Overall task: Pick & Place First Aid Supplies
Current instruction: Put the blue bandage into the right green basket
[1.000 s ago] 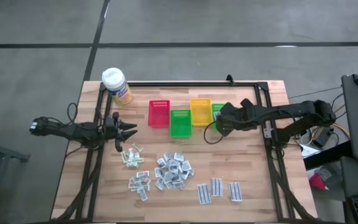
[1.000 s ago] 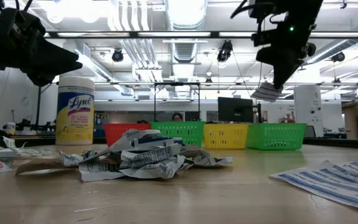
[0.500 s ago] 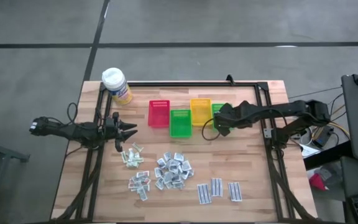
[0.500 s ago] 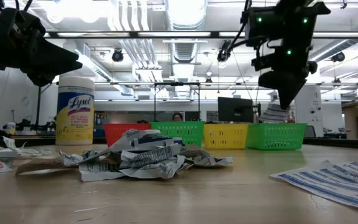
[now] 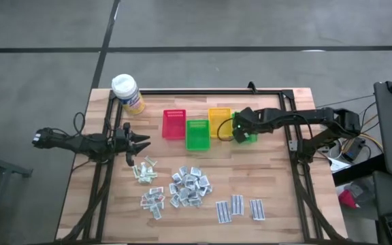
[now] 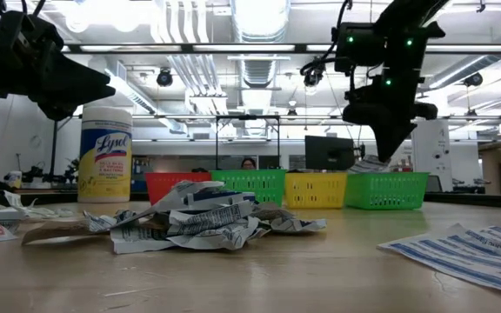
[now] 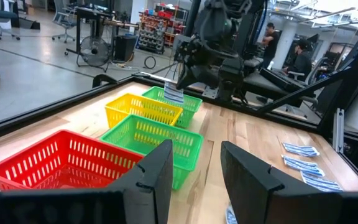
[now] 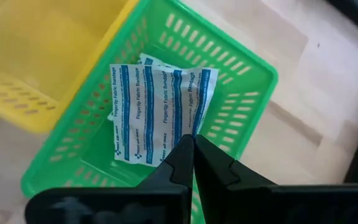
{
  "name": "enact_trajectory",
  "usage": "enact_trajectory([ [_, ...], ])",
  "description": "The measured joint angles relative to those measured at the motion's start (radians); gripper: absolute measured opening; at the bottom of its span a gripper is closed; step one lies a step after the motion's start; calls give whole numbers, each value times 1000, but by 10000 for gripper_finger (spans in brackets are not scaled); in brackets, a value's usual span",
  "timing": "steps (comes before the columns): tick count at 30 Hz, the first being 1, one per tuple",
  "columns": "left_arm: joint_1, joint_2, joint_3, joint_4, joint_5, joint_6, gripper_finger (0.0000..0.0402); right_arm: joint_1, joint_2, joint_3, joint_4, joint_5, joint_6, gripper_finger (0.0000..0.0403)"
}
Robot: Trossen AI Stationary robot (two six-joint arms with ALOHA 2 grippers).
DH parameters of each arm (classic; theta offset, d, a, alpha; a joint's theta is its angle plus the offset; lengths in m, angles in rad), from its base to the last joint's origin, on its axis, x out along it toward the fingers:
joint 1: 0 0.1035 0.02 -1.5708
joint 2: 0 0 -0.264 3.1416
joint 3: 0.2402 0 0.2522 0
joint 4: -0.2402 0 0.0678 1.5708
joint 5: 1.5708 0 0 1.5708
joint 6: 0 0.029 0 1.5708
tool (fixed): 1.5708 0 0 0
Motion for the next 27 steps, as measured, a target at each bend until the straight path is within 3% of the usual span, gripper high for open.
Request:
enact_trajectory([
  [9,0,0,0,1,0,0,131,-64,0,-6,7,-108,54,8],
  [27,0,0,0,2,0,0,131,-108,0,-73,96,-153,106,8],
])
